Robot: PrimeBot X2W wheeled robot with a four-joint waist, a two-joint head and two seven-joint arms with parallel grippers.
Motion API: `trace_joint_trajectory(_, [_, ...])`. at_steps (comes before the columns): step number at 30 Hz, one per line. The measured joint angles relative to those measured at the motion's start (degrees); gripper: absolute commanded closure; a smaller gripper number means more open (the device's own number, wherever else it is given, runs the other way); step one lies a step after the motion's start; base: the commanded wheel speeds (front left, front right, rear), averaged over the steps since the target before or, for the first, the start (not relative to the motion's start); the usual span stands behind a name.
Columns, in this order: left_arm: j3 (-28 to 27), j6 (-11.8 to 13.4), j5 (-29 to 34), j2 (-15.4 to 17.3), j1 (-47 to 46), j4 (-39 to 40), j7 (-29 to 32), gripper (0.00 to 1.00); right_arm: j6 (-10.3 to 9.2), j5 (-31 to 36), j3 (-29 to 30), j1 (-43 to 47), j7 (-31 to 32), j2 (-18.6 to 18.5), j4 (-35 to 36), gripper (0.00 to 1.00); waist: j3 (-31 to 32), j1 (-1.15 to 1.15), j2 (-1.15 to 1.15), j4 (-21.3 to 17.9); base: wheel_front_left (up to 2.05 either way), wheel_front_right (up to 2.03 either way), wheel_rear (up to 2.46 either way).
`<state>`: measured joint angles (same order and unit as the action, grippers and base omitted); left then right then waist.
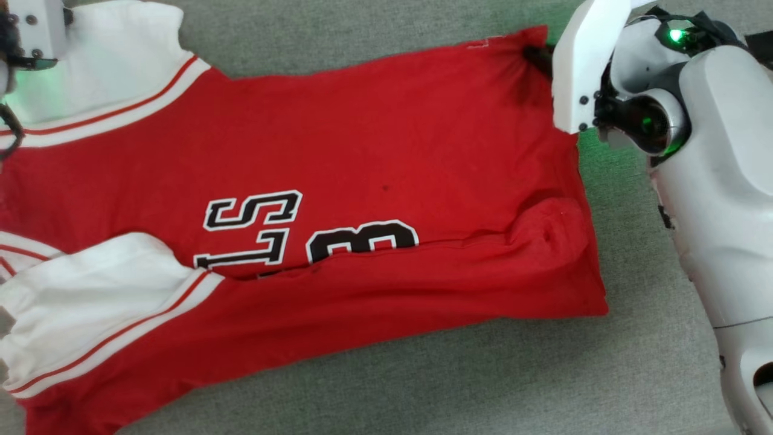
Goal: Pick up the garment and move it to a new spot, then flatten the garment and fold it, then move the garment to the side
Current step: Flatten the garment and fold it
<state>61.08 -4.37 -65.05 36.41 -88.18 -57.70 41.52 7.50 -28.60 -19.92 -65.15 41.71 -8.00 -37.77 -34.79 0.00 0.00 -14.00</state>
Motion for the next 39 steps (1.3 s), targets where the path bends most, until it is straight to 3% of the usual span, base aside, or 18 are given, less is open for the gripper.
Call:
trace_joint_trajectory(13, [0.71,-1.79,-0.21,-2.69,1.20,1.91,-2.56,1.00,0.03,0.11,-1.45,2.19,-4.94,-2.91,-0.14,1.00,4.38,0.00,0.00,3.27,0.00,0.00,0.00])
trace_joint_trajectory(26, [2.56,-2.66,-1.18,0.56,5.34,12.28,-0.70,1.00,0.03,-3.21,-2.60,12.31,-4.86,-12.12,10.55,1.00,12.45,0.00,0.00,9.19,0.00,0.00,0.00])
trace_joint_trajectory(32, [2.76,1.02,-3.26,4.60,10.35,22.10,1.76,1.00,0.03,-4.01,-0.44,19.98,-2.52,-15.90,17.62,1.00,16.29,0.00,0.00,11.95,0.00,0.00,0.00])
trace_joint_trajectory(39, [3.82,9.92,-7.10,11.91,19.17,40.80,6.81,1.00,0.03,-4.48,4.86,31.00,3.03,-18.27,26.24,1.00,19.19,0.00,0.00,15.13,0.00,0.00,0.00])
